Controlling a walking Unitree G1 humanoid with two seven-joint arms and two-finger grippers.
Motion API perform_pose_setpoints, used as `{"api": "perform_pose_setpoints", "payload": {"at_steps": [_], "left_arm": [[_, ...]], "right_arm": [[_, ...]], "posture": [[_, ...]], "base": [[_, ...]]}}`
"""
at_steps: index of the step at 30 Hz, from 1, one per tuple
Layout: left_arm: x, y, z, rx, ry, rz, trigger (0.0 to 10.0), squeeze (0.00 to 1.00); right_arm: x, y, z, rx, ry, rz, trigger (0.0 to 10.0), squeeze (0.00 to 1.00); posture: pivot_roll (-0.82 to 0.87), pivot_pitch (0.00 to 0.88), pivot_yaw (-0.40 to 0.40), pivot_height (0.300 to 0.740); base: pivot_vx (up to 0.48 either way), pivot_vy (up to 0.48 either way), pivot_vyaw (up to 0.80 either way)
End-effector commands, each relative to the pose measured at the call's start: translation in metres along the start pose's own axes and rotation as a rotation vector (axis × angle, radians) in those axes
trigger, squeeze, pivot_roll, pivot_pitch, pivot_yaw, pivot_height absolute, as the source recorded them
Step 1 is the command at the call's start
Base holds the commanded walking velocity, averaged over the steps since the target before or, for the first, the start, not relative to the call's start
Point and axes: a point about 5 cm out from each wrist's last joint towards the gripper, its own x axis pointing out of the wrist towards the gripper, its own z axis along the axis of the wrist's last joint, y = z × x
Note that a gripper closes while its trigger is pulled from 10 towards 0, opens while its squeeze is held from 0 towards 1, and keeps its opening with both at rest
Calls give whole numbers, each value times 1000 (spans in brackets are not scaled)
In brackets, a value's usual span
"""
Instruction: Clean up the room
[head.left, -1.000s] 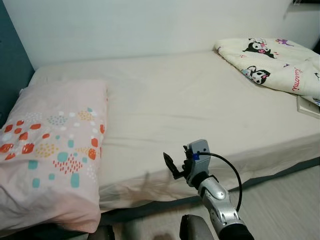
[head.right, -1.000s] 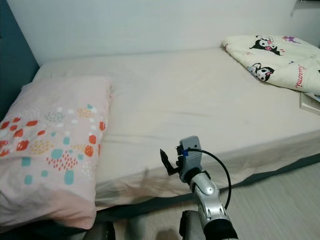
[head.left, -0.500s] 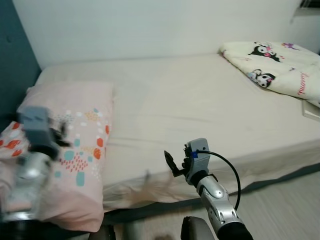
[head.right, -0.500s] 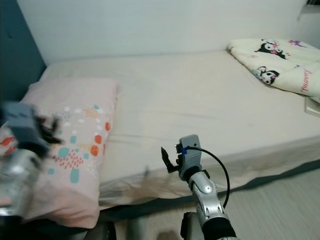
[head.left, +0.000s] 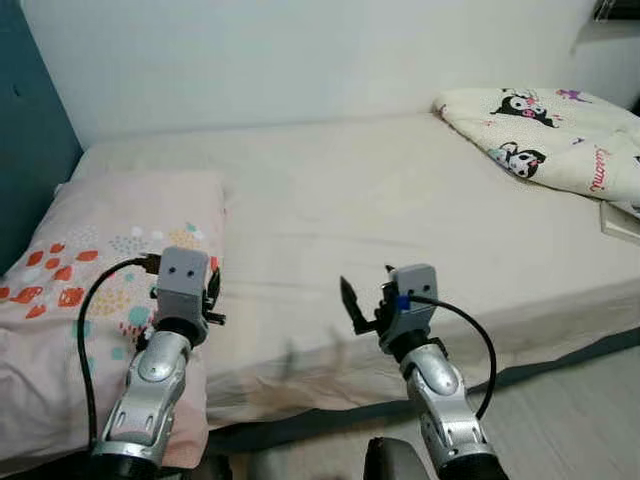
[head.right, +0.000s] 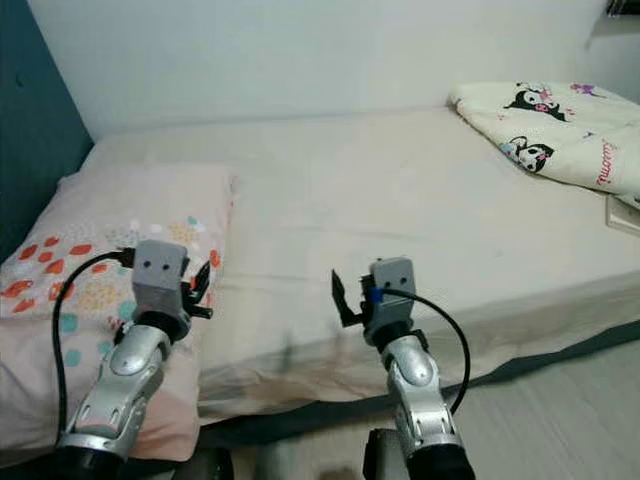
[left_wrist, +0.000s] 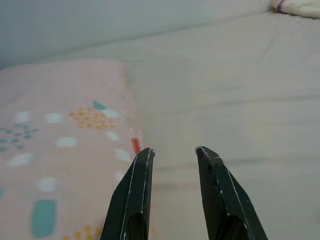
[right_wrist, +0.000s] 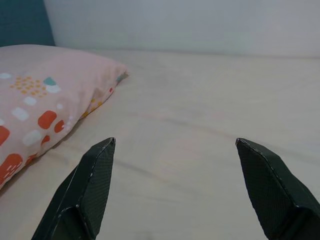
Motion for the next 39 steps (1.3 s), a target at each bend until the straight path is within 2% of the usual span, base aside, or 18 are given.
{"api": "perform_pose_setpoints", "payload": {"at_steps": [1, 7, 14, 18, 29, 39], "left_arm": [[-5, -1, -13, -12, 50, 19, 10000, 0], [-12, -8, -22, 2, 49, 8, 10000, 0], [-15, -8, -28, 2, 59, 16, 10000, 0], [-16, -6, -28, -55, 62, 49, 10000, 0], [-18, -4, -30, -74, 55, 69, 10000, 0], [-21, 2, -30, -57, 54, 94, 10000, 0]], "right_arm": [[-3, -1, -5, 0, 30, -19, 10000, 0], [-7, 1, -8, 13, 50, -22, 10000, 0], [-8, 4, -9, 23, 60, -11, 10000, 0], [-9, 8, -10, 24, 66, 11, 10000, 0], [-10, 14, -9, 28, 71, 47, 10000, 0], [-11, 17, -13, 43, 91, 67, 10000, 0]], "posture": [[40, 24, -60, 611], [42, 17, -64, 641], [41, 12, -66, 666], [43, 7, -70, 686], [47, 6, -78, 736], [49, 21, -82, 740]], "base": [[0, 0, 0], [0, 0, 0], [0, 0, 0], [0, 0, 0], [0, 0, 0], [0, 0, 0]]}}
